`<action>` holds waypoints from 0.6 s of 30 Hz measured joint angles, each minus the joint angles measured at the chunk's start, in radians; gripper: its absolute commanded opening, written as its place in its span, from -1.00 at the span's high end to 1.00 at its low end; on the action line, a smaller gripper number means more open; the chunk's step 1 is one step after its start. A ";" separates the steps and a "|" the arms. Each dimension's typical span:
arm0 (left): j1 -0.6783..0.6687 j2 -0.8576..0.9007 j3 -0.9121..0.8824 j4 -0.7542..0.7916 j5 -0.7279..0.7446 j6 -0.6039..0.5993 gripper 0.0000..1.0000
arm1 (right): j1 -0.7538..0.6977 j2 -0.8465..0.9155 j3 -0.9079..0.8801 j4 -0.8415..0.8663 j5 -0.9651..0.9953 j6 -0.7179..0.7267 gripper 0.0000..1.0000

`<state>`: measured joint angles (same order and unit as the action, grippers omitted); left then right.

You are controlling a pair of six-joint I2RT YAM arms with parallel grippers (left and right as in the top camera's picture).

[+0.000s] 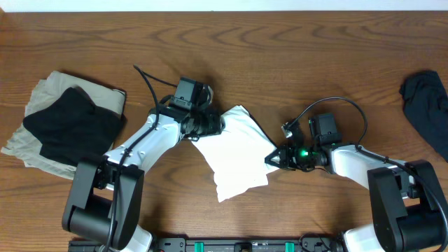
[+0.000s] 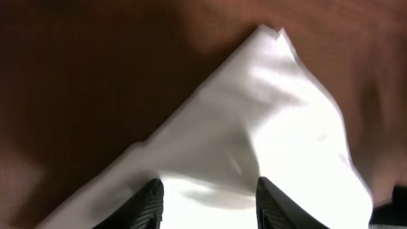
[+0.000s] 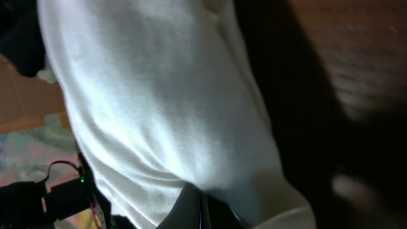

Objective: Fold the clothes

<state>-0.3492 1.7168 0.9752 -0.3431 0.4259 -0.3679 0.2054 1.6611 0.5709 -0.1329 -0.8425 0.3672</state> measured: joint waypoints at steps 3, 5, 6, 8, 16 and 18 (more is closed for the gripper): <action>0.001 -0.035 0.000 -0.076 0.023 0.024 0.03 | 0.000 -0.018 0.000 0.003 -0.011 0.000 0.97; 0.001 -0.089 0.000 -0.117 0.032 0.039 0.01 | 0.000 -0.057 0.000 0.003 -0.017 0.000 0.97; 0.001 -0.129 0.000 -0.136 0.037 0.045 0.00 | 0.000 -0.084 0.000 0.002 -0.019 0.000 0.97; 0.001 -0.214 0.000 -0.177 0.042 0.055 -0.06 | 0.000 -0.155 0.002 0.003 -0.022 0.000 0.96; 0.002 -0.369 -0.005 -0.373 0.006 -0.031 -0.26 | 0.000 -0.344 0.034 0.012 0.097 -0.007 0.91; 0.002 -0.359 -0.032 -0.356 0.000 -0.067 -0.29 | 0.000 -0.343 0.037 0.010 0.155 -0.017 0.94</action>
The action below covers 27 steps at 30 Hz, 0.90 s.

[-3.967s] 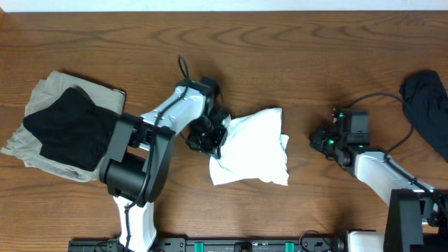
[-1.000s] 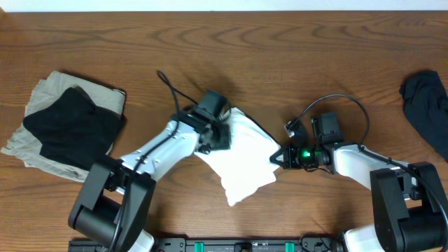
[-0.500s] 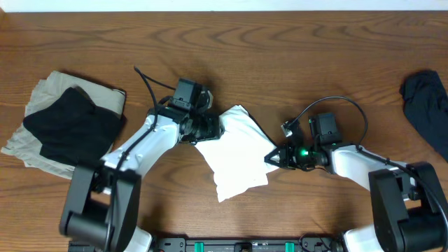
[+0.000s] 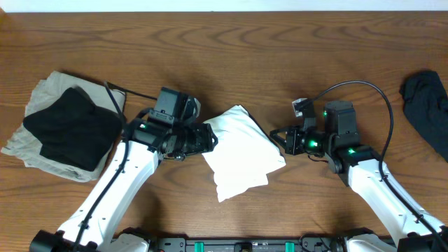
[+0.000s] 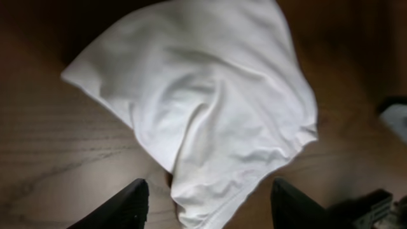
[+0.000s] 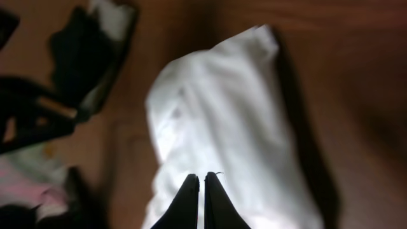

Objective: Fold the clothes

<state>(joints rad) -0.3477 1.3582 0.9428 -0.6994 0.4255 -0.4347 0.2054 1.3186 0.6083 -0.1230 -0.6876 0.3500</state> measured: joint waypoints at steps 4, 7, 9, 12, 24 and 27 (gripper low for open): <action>0.000 0.055 -0.105 0.073 -0.010 -0.075 -0.32 | 0.000 0.011 0.000 -0.014 0.110 -0.029 0.94; 0.000 0.117 -0.162 0.106 -0.010 -0.106 -0.32 | 0.000 0.018 0.000 -0.014 0.148 -0.061 0.95; 0.000 0.153 -0.180 0.125 -0.008 -0.114 -0.32 | 0.000 0.021 0.000 -0.014 0.159 -0.082 0.95; -0.003 0.188 -0.183 0.183 0.008 -0.110 -0.33 | 0.007 0.042 0.000 -0.003 0.179 -0.106 0.95; -0.071 0.272 -0.177 0.350 0.077 -0.102 -0.33 | 0.050 0.245 0.000 0.064 0.190 -0.134 0.97; -0.081 0.299 -0.163 0.380 0.108 -0.114 -0.33 | 0.075 0.265 0.000 0.101 0.175 -0.136 0.97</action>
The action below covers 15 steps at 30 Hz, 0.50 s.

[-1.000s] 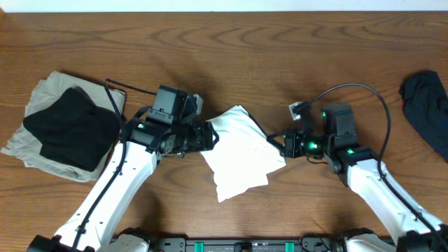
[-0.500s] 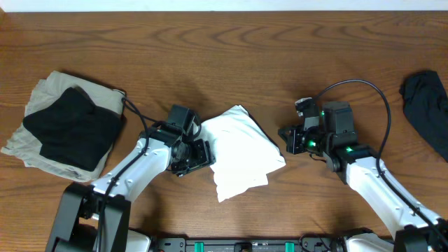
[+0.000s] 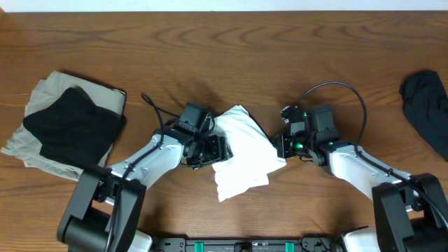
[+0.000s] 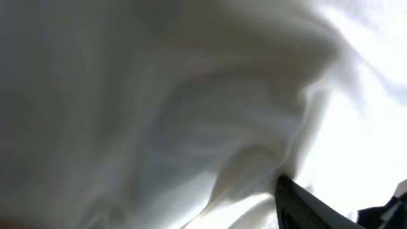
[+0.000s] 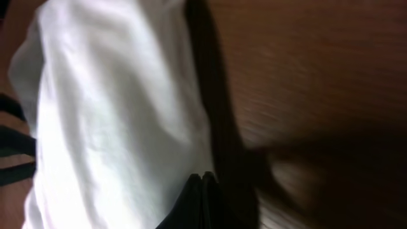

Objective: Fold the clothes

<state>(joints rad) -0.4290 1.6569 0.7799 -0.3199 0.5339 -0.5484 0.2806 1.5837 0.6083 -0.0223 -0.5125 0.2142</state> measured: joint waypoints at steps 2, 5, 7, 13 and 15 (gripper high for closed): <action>-0.003 0.013 0.006 0.016 0.021 -0.003 -0.33 | 0.018 0.003 0.000 0.015 -0.008 0.000 0.98; -0.005 0.026 0.010 0.037 0.045 -0.006 -0.32 | 0.045 0.003 0.000 0.017 -0.011 0.000 0.97; -0.005 0.029 0.010 0.047 0.053 -0.010 -0.32 | 0.058 0.005 0.000 0.017 -0.010 -0.002 0.98; -0.006 0.047 0.006 0.059 0.047 -0.039 0.88 | 0.087 0.034 0.000 0.016 0.019 -0.004 0.97; -0.007 0.059 -0.003 0.061 0.042 -0.041 0.88 | 0.087 0.040 0.001 0.016 0.021 -0.003 0.97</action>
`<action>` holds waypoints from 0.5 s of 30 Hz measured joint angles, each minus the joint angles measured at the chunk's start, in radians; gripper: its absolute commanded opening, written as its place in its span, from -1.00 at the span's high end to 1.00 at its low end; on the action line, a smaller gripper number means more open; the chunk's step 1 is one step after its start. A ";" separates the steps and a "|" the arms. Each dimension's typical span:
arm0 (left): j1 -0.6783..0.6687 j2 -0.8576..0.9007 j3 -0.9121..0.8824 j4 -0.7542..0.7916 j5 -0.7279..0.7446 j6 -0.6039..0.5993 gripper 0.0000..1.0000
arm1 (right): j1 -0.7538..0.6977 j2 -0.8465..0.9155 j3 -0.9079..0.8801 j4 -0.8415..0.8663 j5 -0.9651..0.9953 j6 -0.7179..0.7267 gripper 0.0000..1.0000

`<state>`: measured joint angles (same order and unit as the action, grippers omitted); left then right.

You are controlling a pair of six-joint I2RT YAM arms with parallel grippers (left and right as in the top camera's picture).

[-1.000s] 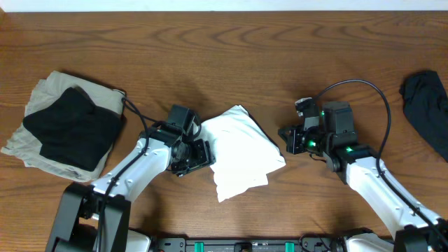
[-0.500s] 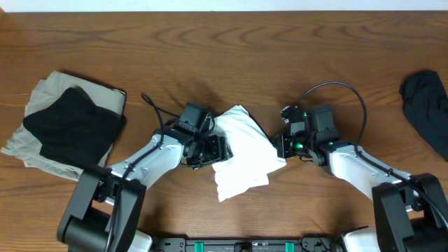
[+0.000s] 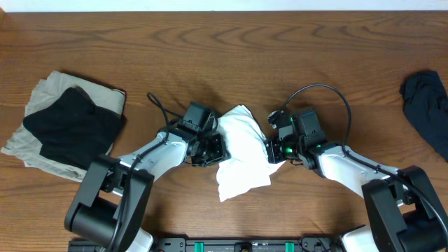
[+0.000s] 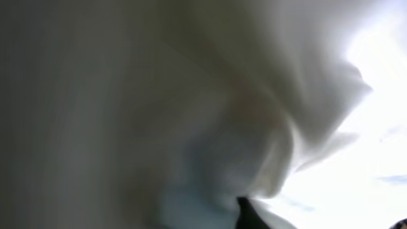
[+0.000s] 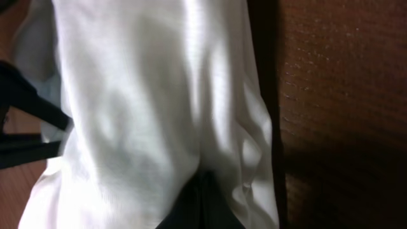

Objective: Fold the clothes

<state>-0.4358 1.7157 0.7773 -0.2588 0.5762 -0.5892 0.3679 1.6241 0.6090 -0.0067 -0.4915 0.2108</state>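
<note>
A crumpled white garment lies mid-table, squeezed between both arms. My left gripper is buried in its left edge; the left wrist view is filled with blurred white cloth, and only one dark fingertip shows, so its jaws cannot be read. My right gripper is at the garment's right edge. In the right wrist view its fingers are shut together, their tips pressed into the white fabric.
A folded pile, black cloth on beige cloth, sits at the left of the wooden table. A dark crumpled garment lies at the right edge. Cables arch over both arms.
Both grippers have moved a little further in against the white garment, which is now narrower and more bunched. The left wrist view shows the visible fingertip nearer the middle.
Both grippers were first at the garment's edges, the left open on its upper left corner. Then both stood back clear of it, the left wide open, the right shut. After that they were back against its two sides, and now it is bunched up between them.
</note>
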 measured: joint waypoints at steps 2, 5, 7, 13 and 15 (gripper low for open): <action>0.000 0.001 -0.001 0.002 0.000 -0.003 0.88 | 0.000 0.001 0.001 -0.001 0.003 0.000 0.99; 0.000 0.001 -0.001 0.002 -0.001 -0.006 0.88 | 0.000 0.001 0.003 -0.005 0.019 -0.001 0.98; 0.000 0.000 0.000 0.001 -0.004 -0.006 0.88 | 0.000 0.001 0.005 -0.015 0.029 -0.003 0.98; 0.011 -0.050 0.003 -0.091 -0.085 0.048 0.88 | -0.029 0.001 0.013 -0.063 0.053 -0.014 0.98; 0.026 -0.096 0.003 -0.139 -0.144 0.073 0.88 | -0.060 0.001 0.012 -0.083 0.063 -0.014 0.98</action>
<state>-0.4095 1.6199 0.7807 -0.3981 0.4324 -0.5163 0.3077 1.6253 0.6212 -0.0898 -0.4286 0.1967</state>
